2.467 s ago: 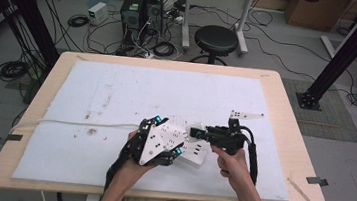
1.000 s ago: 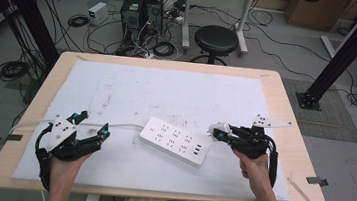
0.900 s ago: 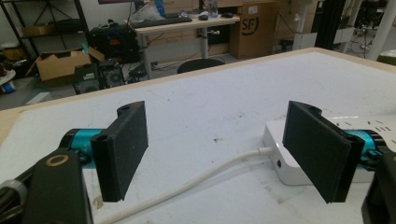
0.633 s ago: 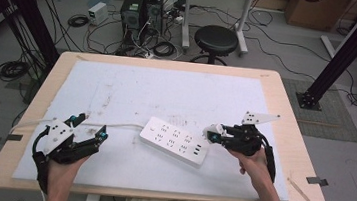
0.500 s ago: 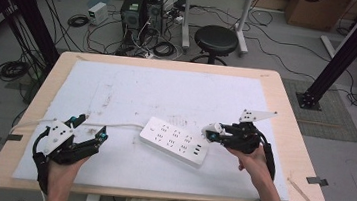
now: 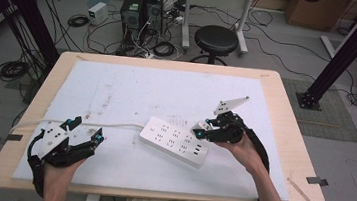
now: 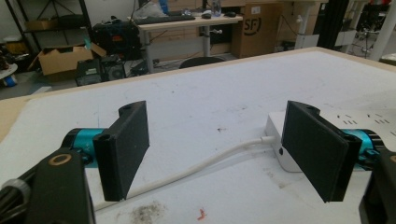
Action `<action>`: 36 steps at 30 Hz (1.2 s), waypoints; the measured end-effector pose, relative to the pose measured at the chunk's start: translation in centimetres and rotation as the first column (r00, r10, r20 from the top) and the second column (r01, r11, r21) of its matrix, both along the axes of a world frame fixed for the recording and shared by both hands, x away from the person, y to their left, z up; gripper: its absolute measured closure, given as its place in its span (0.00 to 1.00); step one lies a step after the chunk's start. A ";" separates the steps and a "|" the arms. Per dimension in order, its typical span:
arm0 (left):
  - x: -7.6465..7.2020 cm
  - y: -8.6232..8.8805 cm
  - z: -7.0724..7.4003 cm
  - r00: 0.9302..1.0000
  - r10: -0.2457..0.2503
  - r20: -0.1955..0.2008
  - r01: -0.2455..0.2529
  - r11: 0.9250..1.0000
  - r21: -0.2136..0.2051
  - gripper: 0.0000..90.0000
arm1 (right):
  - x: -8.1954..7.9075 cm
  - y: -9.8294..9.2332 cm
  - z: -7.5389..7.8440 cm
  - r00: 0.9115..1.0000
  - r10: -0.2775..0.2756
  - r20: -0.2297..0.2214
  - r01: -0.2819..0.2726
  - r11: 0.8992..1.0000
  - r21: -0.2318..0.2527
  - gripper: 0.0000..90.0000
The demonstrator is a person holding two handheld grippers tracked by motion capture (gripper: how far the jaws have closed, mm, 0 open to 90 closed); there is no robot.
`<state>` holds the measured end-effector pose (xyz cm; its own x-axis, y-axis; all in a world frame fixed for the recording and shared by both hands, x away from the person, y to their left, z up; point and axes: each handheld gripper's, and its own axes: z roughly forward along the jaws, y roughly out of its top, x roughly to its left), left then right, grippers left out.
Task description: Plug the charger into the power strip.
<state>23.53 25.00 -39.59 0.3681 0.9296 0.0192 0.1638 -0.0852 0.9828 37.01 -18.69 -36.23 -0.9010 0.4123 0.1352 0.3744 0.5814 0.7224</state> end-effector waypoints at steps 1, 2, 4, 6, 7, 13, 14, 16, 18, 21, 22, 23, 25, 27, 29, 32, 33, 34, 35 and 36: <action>0.0 0.1 0.0 1.000 0.006 0.000 -0.006 1.000 0.003 0.26 | 0.1 0.3 0.1 1.000 0.004 -0.001 -0.004 1.000 -0.014 0.70; 0.0 0.1 0.0 1.000 0.006 0.000 -0.006 1.000 0.003 0.26 | 0.1 0.3 0.1 1.000 0.004 -0.001 -0.004 1.000 -0.014 0.70; 0.0 0.2 -0.2 1.000 0.018 -0.006 -0.018 1.000 -0.001 0.26 | 0.2 0.7 0.1 1.000 0.007 -0.002 -0.007 0.999 -0.034 0.70; 0.0 0.5 -0.3 0.999 0.040 -0.005 -0.040 0.999 0.008 0.26 | 0.5 1.5 0.2 1.000 0.023 -0.013 -0.024 0.996 -0.083 0.70; 0.1 0.7 -0.4 0.999 0.051 -0.006 -0.051 0.999 0.008 0.26 | 0.6 2.1 0.2 0.999 0.031 -0.017 -0.032 0.992 -0.118 0.70; 0.1 1.2 -0.5 0.998 0.058 -0.008 -0.058 0.998 0.008 0.26 | 1.2 3.5 0.0 0.998 0.059 -0.034 -0.065 0.979 -0.194 0.70; 0.1 1.2 -0.5 0.998 0.057 -0.008 -0.057 0.998 0.009 0.26 | 1.3 3.7 0.0 0.998 0.056 -0.042 -0.064 0.976 -0.207 0.70; 0.1 1.2 -0.6 0.998 0.057 -0.009 -0.057 0.998 0.003 0.26 | 1.4 3.9 -0.1 0.997 0.066 -0.035 -0.072 0.973 -0.218 0.70; 0.1 1.2 -0.6 0.998 0.056 -0.012 -0.056 0.998 0.006 0.26 | 1.4 4.2 -0.2 0.997 0.066 -0.044 -0.074 0.970 -0.231 0.70; 0.1 1.1 -0.7 0.998 0.057 -0.009 -0.057 0.998 0.001 0.26 | 1.4 4.4 -0.4 0.997 0.057 -0.053 -0.068 0.966 -0.250 0.70; 0.1 1.0 -0.7 0.999 0.054 -0.011 -0.054 0.999 0.004 0.26 | 1.4 4.5 -0.6 0.997 0.061 -0.049 -0.072 0.959 -0.275 0.70; 0.1 1.0 -0.7 0.999 0.054 -0.011 -0.054 0.999 0.004 0.26 | 1.4 4.5 -0.6 0.997 0.061 -0.049 -0.072 0.959 -0.275 0.70; 0.2 0.9 -0.8 0.999 0.052 -0.010 -0.052 0.999 0.000 0.26 | 1.4 4.5 -0.6 0.997 0.058 -0.049 -0.069 0.961 -0.269 0.70; 0.2 0.9 -0.8 0.999 0.051 -0.011 -0.051 0.999 0.002 0.26 | 1.4 4.5 -0.5 0.997 0.059 -0.047 -0.069 0.961 -0.267 0.70; 0.2 0.8 -0.8 0.999 0.048 -0.010 -0.048 0.999 0.002 0.26 | 1.4 4.6 -0.5 0.997 0.051 -0.060 -0.065 0.962 -0.263 0.70; 0.2 0.7 -0.8 0.999 0.047 -0.010 -0.047 0.999 0.004 0.26 | 1.5 4.8 -0.7 0.996 0.059 -0.061 -0.073 0.960 -0.270 0.70; 0.2 0.7 -0.9 0.999 0.046 -0.013 -0.046 0.999 -0.001 0.26 | 1.5 4.8 -0.7 0.996 0.059 -0.061 -0.073 0.960 -0.270 0.70; 0.2 0.7 -0.9 0.999 0.046 -0.012 -0.046 0.999 0.000 0.26 | 1.5 5.0 -0.8 0.997 0.064 -0.049 -0.076 0.956 -0.283 0.70; 0.2 0.8 -0.9 0.999 0.048 -0.011 -0.048 0.999 0.000 0.26 | 1.5 5.1 -0.9 0.997 0.064 -0.050 -0.076 0.955 -0.285 0.70; 0.2 0.8 -0.9 0.999 0.048 -0.011 -0.048 0.999 0.000 0.26 | 1.5 5.1 -0.9 0.997 0.064 -0.050 -0.076 0.955 -0.285 0.70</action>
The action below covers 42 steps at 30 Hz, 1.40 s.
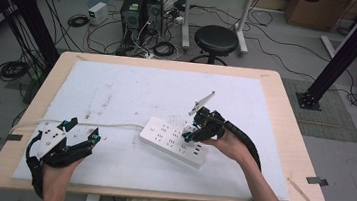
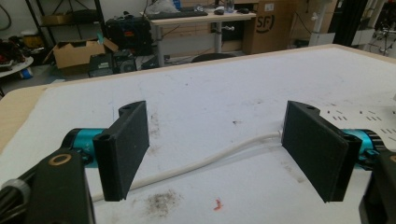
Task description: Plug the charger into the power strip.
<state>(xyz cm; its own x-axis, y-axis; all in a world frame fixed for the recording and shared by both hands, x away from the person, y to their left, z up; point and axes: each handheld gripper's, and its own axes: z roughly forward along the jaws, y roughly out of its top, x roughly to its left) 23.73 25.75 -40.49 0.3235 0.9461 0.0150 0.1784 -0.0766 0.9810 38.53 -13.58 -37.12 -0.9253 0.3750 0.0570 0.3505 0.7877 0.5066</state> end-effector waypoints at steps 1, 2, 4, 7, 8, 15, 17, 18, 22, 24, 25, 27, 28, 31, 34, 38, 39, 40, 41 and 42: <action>-0.1 0.1 0.0 1.000 0.003 0.001 -0.003 1.000 -0.002 0.26 | 0.0 0.1 -0.1 1.000 0.000 -0.003 0.000 1.000 -0.005 0.70; -0.1 0.1 0.0 1.000 0.003 0.001 -0.003 1.000 -0.002 0.26 | 0.0 0.1 -0.1 1.000 0.000 -0.003 0.000 1.000 -0.005 0.70; -0.1 0.2 0.0 1.000 0.005 0.000 -0.005 1.000 -0.001 0.26 | 0.0 0.3 -0.4 1.000 -0.002 0.002 0.002 1.000 -0.021 0.70; -0.2 0.3 -0.1 1.000 0.007 -0.001 -0.007 1.000 -0.004 0.26 | 0.0 0.2 -0.6 1.000 -0.005 -0.003 0.005 1.000 -0.008 0.70; -0.2 0.3 -0.1 1.000 0.008 -0.003 -0.008 1.000 -0.005 0.26 | 0.0 0.2 -0.6 1.000 -0.005 -0.003 0.005 1.000 -0.008 0.70; -0.2 0.3 -0.2 1.000 0.006 -0.006 -0.006 1.000 -0.007 0.26 | 0.0 -0.1 -0.7 1.000 -0.003 0.003 0.003 1.000 0.006 0.70; -0.1 0.0 -0.2 1.000 -0.002 -0.008 0.002 1.000 -0.005 0.26 | -0.2 -0.1 -0.8 1.000 0.003 0.022 -0.003 1.000 0.019 0.70; -0.2 0.0 -0.2 1.000 -0.004 -0.009 0.004 1.000 -0.001 0.26 | -0.2 -0.2 -0.9 1.000 0.000 0.014 0.000 1.000 0.024 0.70; -0.1 -0.1 -0.3 1.000 -0.008 -0.010 0.008 1.000 -0.006 0.26 | -0.2 -0.4 -1.0 1.000 0.001 0.019 -0.002 0.999 0.039 0.71; -0.1 -0.1 -0.2 1.000 -0.012 -0.009 0.012 1.000 -0.002 0.26 | -0.2 -0.4 -1.0 1.000 -0.007 0.011 0.006 0.999 0.041 0.71; -0.1 -0.1 -0.2 1.000 -0.012 -0.009 0.012 1.000 -0.002 0.26 | -0.2 -0.4 -1.0 1.000 -0.007 0.011 0.006 0.999 0.041 0.71; -0.1 -0.2 -0.1 1.000 -0.015 -0.005 0.015 1.000 0.000 0.26 | -0.1 -0.4 -1.0 1.000 -0.027 0.001 0.027 0.998 0.050 0.71; -0.1 -0.2 -0.1 1.000 -0.017 -0.006 0.017 1.000 -0.002 0.26 | -0.1 -0.4 -1.0 1.000 -0.025 0.000 0.025 0.998 0.051 0.71; 0.0 -0.4 -0.2 1.000 -0.022 -0.009 0.022 1.000 -0.003 0.26 | -0.2 -0.4 -1.1 1.000 -0.006 0.015 0.006 0.999 0.046 0.71; 0.0 -0.4 -0.2 1.000 -0.022 -0.011 0.022 1.000 0.001 0.26 | -0.5 -0.1 -1.1 0.999 -0.010 0.033 0.008 0.999 0.039 0.71; 0.0 -0.5 -0.4 1.000 -0.024 -0.014 0.024 1.000 -0.006 0.26 | -0.4 -0.2 -1.1 1.000 -0.008 0.030 0.007 0.999 0.044 0.71; 0.0 -0.5 -0.4 1.000 -0.024 -0.014 0.024 1.000 -0.006 0.26 | -0.4 -0.2 -1.1 1.000 -0.008 0.030 0.007 0.999 0.044 0.71; 0.0 -0.6 -0.4 0.999 -0.029 -0.019 0.029 1.000 0.003 0.26 | -0.2 -0.3 -1.2 1.000 -0.006 0.023 0.005 0.999 0.050 0.71; 0.0 -0.6 -0.4 0.999 -0.031 -0.020 0.031 0.999 0.007 0.26 | -0.1 -0.4 -1.2 1.000 0.000 0.015 -0.001 0.998 0.059 0.71; 0.0 -0.6 -0.4 0.999 -0.029 -0.017 0.029 1.000 0.004 0.26 | -0.1 -0.4 -1.2 1.000 0.002 0.018 -0.003 0.998 0.058 0.71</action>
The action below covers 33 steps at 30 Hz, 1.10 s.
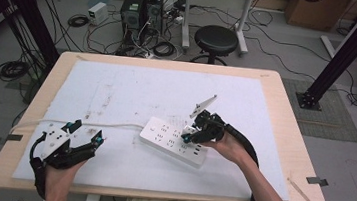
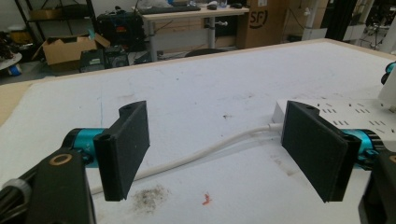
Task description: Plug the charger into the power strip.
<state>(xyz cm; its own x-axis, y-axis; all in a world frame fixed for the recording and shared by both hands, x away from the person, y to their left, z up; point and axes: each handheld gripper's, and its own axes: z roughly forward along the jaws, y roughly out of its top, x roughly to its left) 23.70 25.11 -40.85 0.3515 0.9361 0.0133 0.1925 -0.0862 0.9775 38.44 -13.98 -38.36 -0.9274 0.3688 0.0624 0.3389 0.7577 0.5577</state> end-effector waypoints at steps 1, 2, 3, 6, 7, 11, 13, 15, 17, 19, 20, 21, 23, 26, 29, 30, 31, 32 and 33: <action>0.0 0.0 0.0 1.000 0.000 0.000 0.000 1.000 0.000 0.26 | 0.0 0.0 0.0 1.000 0.000 0.000 0.000 1.000 0.000 0.71; -0.1 0.1 0.1 1.000 0.002 -0.002 -0.002 1.000 0.006 0.26 | -0.2 0.1 0.0 1.000 -0.003 0.006 0.003 1.000 -0.009 0.71; -0.1 0.2 0.1 1.000 0.002 0.000 -0.002 1.000 0.003 0.26 | -0.5 0.3 0.1 1.000 -0.001 0.029 0.002 1.000 -0.019 0.71; -0.1 0.3 0.1 1.000 0.007 -0.001 -0.007 1.000 -0.002 0.26 | -0.6 0.3 0.1 0.999 0.006 0.047 -0.005 1.000 -0.026 0.71; -0.1 0.3 0.1 1.000 0.007 -0.001 -0.007 1.000 -0.002 0.26 | -0.7 0.4 0.1 0.998 0.010 0.054 -0.008 0.999 -0.035 0.71; 0.0 0.2 0.2 1.000 0.003 -0.001 -0.003 1.000 0.003 0.26 | 0.1 0.1 0.0 1.000 0.012 -0.006 -0.012 1.000 -0.008 0.71; 0.1 0.1 0.1 1.000 -0.001 -0.003 0.001 1.000 0.002 0.26 | 0.3 0.0 0.0 1.000 0.016 -0.010 -0.016 1.000 0.002 0.71; 0.1 0.1 0.1 1.000 -0.002 -0.003 0.002 1.000 0.000 0.26 | 0.4 -0.1 -0.1 1.000 0.022 -0.015 -0.022 1.000 0.010 0.71; 0.0 0.0 0.2 1.000 -0.007 -0.003 0.007 1.000 0.002 0.26 | 0.3 -0.1 -0.1 1.000 0.021 -0.008 -0.021 1.000 0.009 0.71; 0.0 0.0 0.2 1.000 -0.006 -0.004 0.006 1.000 0.002 0.26 | -0.6 -0.2 -0.3 0.999 0.006 0.042 -0.007 1.000 0.020 0.71; 0.0 0.0 0.2 1.000 -0.008 -0.002 0.008 1.000 0.004 0.26 | -0.8 -0.1 -0.3 0.998 0.013 0.068 -0.014 1.000 0.013 0.71; 0.0 0.1 0.2 1.000 -0.006 -0.001 0.006 1.000 0.005 0.26 | -1.3 0.2 -0.2 0.994 0.019 0.105 -0.018 1.000 -0.012 0.71; 0.0 0.1 0.2 1.000 -0.004 -0.002 0.004 1.000 0.002 0.26 | -1.7 0.3 -0.3 0.992 0.012 0.126 -0.011 1.000 -0.012 0.71; -0.1 0.1 0.2 1.000 -0.004 -0.001 0.004 1.000 -0.001 0.26 | -1.1 -0.4 -0.5 0.997 -0.010 0.075 0.007 0.999 0.039 0.71; -0.2 0.2 0.2 1.000 -0.003 -0.001 0.003 1.000 0.001 0.26 | -0.4 -1.0 -0.7 1.000 -0.017 0.014 0.015 0.997 0.082 0.71; -0.1 0.2 0.2 1.000 -0.001 -0.003 0.001 1.000 -0.001 0.26 | -0.4 -0.9 -0.7 1.000 -0.017 0.005 0.017 0.997 0.077 0.71; -0.1 0.2 0.2 1.000 -0.001 -0.003 0.001 1.000 -0.001 0.26 | -0.4 -0.9 -0.7 1.000 -0.017 0.005 0.017 0.997 0.077 0.71; -0.1 0.2 0.2 1.000 -0.001 -0.003 0.001 1.000 -0.001 0.26 | -0.2 -0.9 -0.7 1.000 -0.010 0.006 0.010 0.997 0.075 0.71; 0.0 0.1 0.4 1.000 -0.006 0.004 0.006 1.000 -0.001 0.26 | -0.2 -0.9 -0.7 1.000 -0.010 0.006 0.010 0.997 0.075 0.71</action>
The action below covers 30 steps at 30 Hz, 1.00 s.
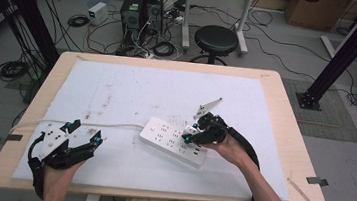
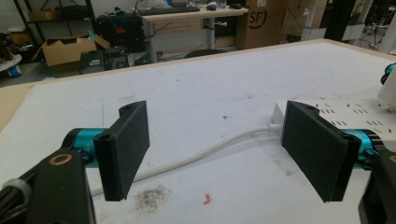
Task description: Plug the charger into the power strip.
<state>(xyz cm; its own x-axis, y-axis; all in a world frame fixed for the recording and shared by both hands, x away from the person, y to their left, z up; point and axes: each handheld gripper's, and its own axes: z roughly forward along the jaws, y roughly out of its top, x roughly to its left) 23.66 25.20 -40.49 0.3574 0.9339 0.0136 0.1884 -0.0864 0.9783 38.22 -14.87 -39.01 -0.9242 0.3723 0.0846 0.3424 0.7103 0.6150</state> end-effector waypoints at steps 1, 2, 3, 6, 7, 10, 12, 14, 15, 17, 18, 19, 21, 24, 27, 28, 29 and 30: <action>0.1 0.0 0.0 1.000 -0.001 0.000 0.001 1.000 0.004 0.26 | 0.4 0.2 0.0 1.000 0.013 -0.013 -0.013 1.000 -0.001 0.71; 0.1 -0.1 0.0 1.000 -0.002 0.000 0.002 1.000 0.003 0.26 | 0.4 0.4 0.0 1.000 0.026 -0.006 -0.026 1.000 -0.008 0.71; 0.1 -0.1 0.0 1.000 -0.004 0.000 0.004 1.000 0.002 0.26 | 0.5 0.5 0.1 0.999 0.034 -0.005 -0.034 0.999 -0.022 0.71; 0.2 -0.4 0.0 1.000 -0.008 0.003 0.008 1.000 0.005 0.26 | 0.0 1.3 -0.4 0.998 0.059 0.038 -0.056 0.994 -0.091 0.71; 0.2 -0.4 0.0 1.000 -0.008 0.003 0.008 1.000 0.005 0.26 | 0.0 1.3 -0.4 0.998 0.059 0.038 -0.056 0.994 -0.091 0.71; 0.4 -0.4 0.0 1.000 -0.007 -0.005 0.007 1.000 0.006 0.26 | -0.4 0.9 -0.8 0.998 0.031 0.054 -0.028 0.998 -0.049 0.71; 0.6 -0.7 0.3 1.000 -0.014 0.002 0.014 1.000 0.005 0.26 | -0.3 0.7 -0.9 0.999 0.018 0.039 -0.017 0.999 -0.032 0.71; 0.5 -0.8 0.6 1.000 -0.022 0.009 0.022 1.000 0.018 0.26 | 0.3 0.5 -1.0 1.000 0.019 -0.004 -0.019 1.000 -0.008 0.71; 0.5 -0.8 0.6 1.000 -0.020 0.009 0.020 1.000 0.016 0.26 | 0.7 0.1 -1.2 0.999 0.023 -0.025 -0.022 1.000 0.019 0.71; 0.5 -0.8 0.6 1.000 -0.020 0.009 0.020 1.000 0.016 0.26 | 0.6 0.2 -1.2 0.999 0.023 -0.026 -0.023 1.000 0.017 0.71; 0.3 -0.6 0.5 1.000 -0.013 0.013 0.013 1.000 0.010 0.26 | 0.6 0.2 -1.2 0.999 0.023 -0.026 -0.023 1.000 0.017 0.71; 0.2 -0.6 0.4 1.000 -0.012 0.011 0.012 1.000 0.010 0.26 | 0.5 0.2 -1.2 1.000 0.020 -0.018 -0.019 1.000 0.017 0.71; 0.0 -0.5 0.2 1.000 -0.005 0.006 0.005 1.000 0.002 0.26 | 0.3 0.2 -1.3 1.000 0.015 -0.004 -0.015 1.000 0.015 0.71; -0.2 -0.2 -0.1 1.000 -0.001 0.003 0.001 1.000 -0.003 0.26 | -0.1 0.5 -1.3 1.000 0.019 0.022 -0.019 1.000 -0.002 0.71; -0.3 -0.1 -0.1 1.000 0.003 0.000 -0.003 1.000 -0.005 0.26 | -0.3 0.6 -1.3 0.999 0.022 0.047 -0.022 1.000 -0.011 0.71; -0.3 -0.1 -0.1 1.000 0.003 0.000 -0.003 1.000 -0.005 0.26 | -0.5 0.9 -1.3 0.998 0.021 0.063 -0.019 1.000 -0.023 0.71; -0.3 0.0 0.0 1.000 0.002 0.004 -0.002 1.000 -0.006 0.26 | -0.5 0.9 -1.3 0.998 0.021 0.063 -0.019 1.000 -0.023 0.71; -0.3 0.0 0.0 1.000 0.001 0.006 -0.001 1.000 -0.008 0.26 | -0.7 0.9 -1.5 0.997 0.017 0.079 -0.016 1.000 -0.018 0.71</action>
<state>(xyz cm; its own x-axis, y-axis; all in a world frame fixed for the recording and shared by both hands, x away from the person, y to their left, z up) 23.32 25.17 -40.47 0.3560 0.9344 0.0077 0.1831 -0.0778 0.9800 37.55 -13.99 -40.51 -0.9338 0.3577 0.0044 0.2811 0.7263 0.6273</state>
